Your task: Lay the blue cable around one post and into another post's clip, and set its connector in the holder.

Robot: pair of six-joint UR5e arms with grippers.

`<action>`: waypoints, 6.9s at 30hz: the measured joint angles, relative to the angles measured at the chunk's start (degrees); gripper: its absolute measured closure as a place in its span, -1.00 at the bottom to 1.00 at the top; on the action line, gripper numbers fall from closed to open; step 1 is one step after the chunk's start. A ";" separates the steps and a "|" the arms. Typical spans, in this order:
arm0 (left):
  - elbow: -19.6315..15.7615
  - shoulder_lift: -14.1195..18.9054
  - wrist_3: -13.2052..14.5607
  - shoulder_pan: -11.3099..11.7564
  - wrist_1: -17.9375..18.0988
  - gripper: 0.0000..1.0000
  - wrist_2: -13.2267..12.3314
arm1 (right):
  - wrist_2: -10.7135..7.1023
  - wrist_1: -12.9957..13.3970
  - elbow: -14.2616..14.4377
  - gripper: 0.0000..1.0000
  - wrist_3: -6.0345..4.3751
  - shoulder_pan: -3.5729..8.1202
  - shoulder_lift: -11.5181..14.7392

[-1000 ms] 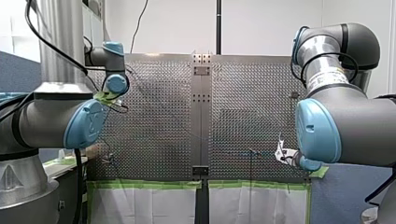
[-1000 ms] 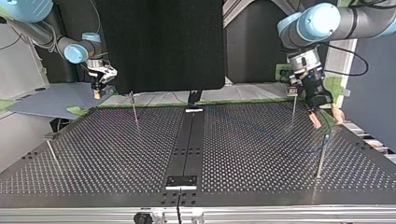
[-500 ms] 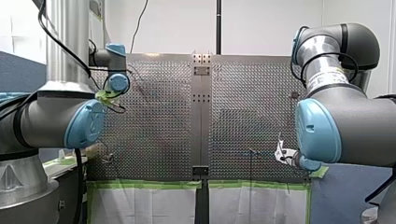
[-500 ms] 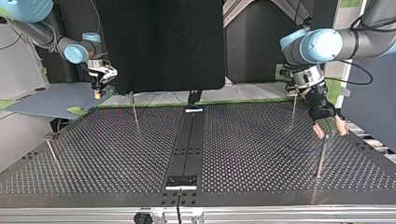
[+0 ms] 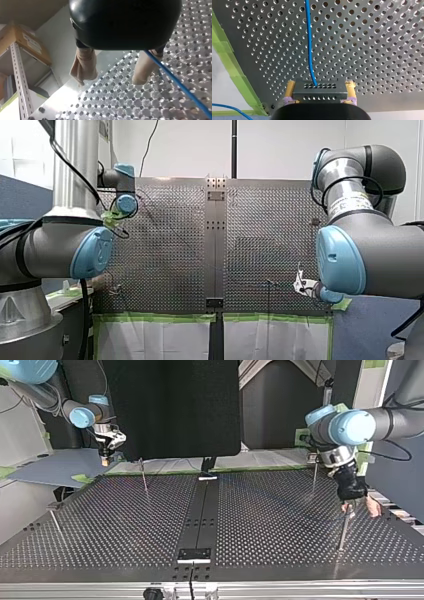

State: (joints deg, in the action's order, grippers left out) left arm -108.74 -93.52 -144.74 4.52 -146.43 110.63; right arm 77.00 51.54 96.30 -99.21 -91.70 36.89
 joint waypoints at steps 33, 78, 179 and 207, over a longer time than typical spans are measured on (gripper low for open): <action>5.02 -2.76 4.82 0.38 -2.65 -1.00 1.31 | -0.68 0.31 -0.01 1.00 -1.29 1.02 0.00; 3.82 -3.95 6.01 0.91 1.13 -1.00 -2.89 | -0.21 -5.74 0.04 1.00 -3.52 3.83 10.31; 3.82 -3.92 6.85 0.29 1.13 -1.00 -3.46 | -13.27 -30.93 -11.94 1.00 2.18 5.87 25.91; 3.82 -3.94 6.93 0.21 1.13 -1.00 -3.82 | -18.01 -30.30 -13.29 1.00 1.90 8.17 24.09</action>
State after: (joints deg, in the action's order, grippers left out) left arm -104.92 -97.45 -137.81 4.73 -145.29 106.81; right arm 58.99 21.24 83.01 -97.31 -83.53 60.97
